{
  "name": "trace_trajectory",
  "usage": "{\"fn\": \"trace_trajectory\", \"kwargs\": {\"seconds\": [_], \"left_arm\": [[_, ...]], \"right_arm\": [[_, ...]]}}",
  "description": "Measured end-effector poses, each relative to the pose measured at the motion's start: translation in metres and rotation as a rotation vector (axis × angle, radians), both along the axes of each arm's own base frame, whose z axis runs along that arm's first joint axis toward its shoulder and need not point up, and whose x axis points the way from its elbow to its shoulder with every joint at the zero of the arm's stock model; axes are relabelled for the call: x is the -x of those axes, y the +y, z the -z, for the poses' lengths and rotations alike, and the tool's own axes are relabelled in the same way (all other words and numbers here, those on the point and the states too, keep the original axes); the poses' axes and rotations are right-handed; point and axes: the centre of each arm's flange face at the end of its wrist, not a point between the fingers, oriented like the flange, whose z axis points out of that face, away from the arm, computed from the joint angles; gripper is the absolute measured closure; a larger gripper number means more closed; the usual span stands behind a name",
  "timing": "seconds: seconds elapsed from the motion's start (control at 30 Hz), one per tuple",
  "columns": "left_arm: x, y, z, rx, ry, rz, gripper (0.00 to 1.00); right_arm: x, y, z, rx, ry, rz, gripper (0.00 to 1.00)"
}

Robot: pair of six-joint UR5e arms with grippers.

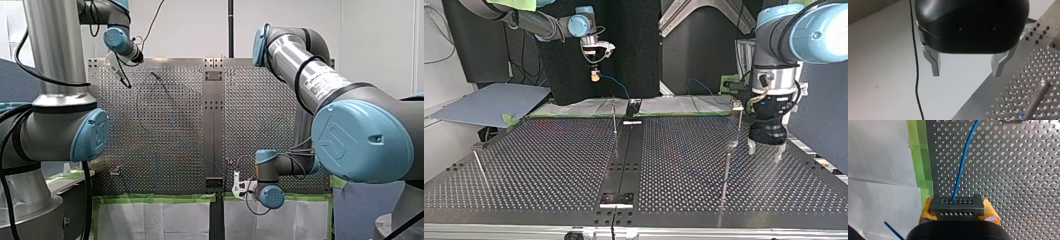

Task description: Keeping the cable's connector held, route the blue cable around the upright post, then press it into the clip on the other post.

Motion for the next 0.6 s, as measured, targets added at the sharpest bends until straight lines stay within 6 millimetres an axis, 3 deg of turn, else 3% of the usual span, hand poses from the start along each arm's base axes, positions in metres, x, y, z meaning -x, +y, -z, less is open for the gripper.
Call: {"fn": "trace_trajectory", "kwargs": {"seconds": [0.37,0.6], "left_arm": [[0.002,-0.005,-0.039,-0.111,0.015,0.009,0.00],[-0.004,-0.012,-0.025,-0.178,0.105,0.055,0.00]], "right_arm": [[-0.001,-0.001,-0.001,0.006,-0.004,-0.004,1.00],[-0.002,-0.001,-0.001,0.008,-0.008,-0.011,1.00]]}}
